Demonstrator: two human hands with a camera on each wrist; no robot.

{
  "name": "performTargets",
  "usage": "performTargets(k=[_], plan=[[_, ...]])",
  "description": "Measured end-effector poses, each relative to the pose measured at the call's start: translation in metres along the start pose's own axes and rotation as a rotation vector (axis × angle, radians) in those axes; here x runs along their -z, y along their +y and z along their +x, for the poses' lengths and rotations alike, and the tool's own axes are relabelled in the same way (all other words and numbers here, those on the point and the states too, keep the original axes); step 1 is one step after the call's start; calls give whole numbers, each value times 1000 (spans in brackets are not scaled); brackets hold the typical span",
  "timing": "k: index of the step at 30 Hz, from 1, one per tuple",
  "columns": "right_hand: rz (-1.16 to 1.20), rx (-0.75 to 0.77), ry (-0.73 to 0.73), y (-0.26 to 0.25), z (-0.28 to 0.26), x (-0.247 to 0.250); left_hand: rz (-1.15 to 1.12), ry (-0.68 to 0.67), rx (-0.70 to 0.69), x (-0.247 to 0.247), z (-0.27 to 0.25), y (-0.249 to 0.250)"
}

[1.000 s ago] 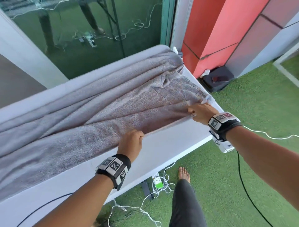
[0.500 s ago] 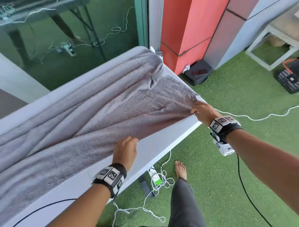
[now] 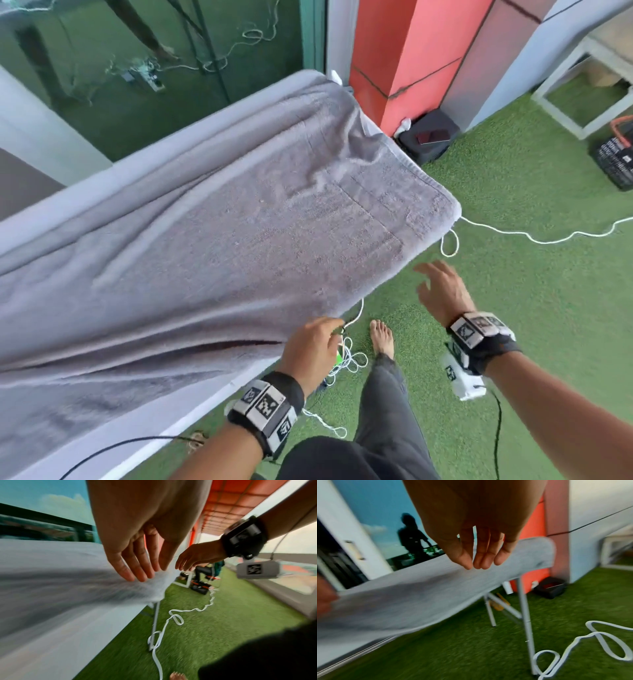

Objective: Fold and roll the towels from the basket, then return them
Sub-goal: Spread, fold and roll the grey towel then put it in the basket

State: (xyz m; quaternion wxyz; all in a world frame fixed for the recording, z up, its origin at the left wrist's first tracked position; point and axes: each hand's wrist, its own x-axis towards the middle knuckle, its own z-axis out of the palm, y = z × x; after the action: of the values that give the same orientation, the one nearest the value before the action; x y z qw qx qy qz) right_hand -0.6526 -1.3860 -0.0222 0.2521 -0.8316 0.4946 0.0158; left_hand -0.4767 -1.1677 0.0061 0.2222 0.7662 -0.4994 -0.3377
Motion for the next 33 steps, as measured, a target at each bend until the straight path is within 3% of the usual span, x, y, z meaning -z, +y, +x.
performTargets(k=[4,8,13,15,19,26,33], plan=[[118,303,-209,-83,-42,-54,43,186,201,21,-68,-61],[92,638,-432,-175,-70,-101,163,414,455,50,-135,-123],[21,862,-595,-267,-86,-135,165,538,635,85,-181,-176],[-33,932,-640,-295,-88,-148,133,526,644,92,-189,-187],[-234,980,-665,-328,-93,-167,130,581,522,96,-195,-196],[-387,999,-566,-345,-101,-178,228,528,424,94,-189,-217],[-368,1036,-636,-351,-102,-167,112,471,521,99,-206,-199]])
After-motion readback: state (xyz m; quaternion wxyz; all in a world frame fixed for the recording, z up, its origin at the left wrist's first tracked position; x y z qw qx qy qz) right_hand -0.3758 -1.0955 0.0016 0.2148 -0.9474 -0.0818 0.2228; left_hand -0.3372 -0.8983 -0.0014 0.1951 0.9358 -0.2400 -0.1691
